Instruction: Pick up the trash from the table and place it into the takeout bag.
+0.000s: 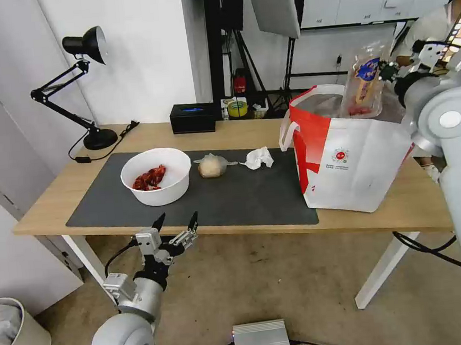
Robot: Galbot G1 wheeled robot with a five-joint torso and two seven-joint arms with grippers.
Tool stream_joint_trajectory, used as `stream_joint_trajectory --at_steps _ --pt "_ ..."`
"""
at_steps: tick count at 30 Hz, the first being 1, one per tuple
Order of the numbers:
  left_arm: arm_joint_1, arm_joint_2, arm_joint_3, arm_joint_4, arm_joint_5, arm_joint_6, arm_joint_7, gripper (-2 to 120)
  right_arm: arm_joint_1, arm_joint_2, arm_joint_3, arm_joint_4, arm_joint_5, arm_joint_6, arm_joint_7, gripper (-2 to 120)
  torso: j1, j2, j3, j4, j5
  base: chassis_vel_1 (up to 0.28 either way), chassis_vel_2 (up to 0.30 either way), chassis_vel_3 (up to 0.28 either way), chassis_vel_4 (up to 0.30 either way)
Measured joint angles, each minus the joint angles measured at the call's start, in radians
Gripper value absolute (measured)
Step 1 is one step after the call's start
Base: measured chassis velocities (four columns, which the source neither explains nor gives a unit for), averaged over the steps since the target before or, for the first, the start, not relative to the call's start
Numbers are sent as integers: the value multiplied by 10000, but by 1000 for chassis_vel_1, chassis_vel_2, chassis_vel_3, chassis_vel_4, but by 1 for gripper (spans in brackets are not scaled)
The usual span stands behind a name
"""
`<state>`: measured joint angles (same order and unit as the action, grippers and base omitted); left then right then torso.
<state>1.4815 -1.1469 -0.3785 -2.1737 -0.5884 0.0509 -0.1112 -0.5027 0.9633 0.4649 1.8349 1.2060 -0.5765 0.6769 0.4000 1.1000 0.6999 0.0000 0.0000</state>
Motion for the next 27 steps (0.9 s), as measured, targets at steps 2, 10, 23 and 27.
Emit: stream_joint_trajectory --at_steps 2,10,23,27 --pt "10 18 -11 -9 -3 -1 -2 100 -120 50 25 66 -6 0 35 0 0 0 0 0 0 0 0 0 0" --pt "-19 24 35 19 -5 -6 -8 100 -410 178 54 265 36 -56 247 0 0 0 0 0 0 0 0 0 0" --pt "-12 81 -20 58 -40 -6 -26 100 -748 261 217 514 56 -354 227 25 0 0 0 0 -1 0 0 0 0" --pt "-26 74 -23 69 -41 -6 -26 100 -804 260 247 607 105 -361 227 42 0 0 0 0 -1 0 0 0 0"
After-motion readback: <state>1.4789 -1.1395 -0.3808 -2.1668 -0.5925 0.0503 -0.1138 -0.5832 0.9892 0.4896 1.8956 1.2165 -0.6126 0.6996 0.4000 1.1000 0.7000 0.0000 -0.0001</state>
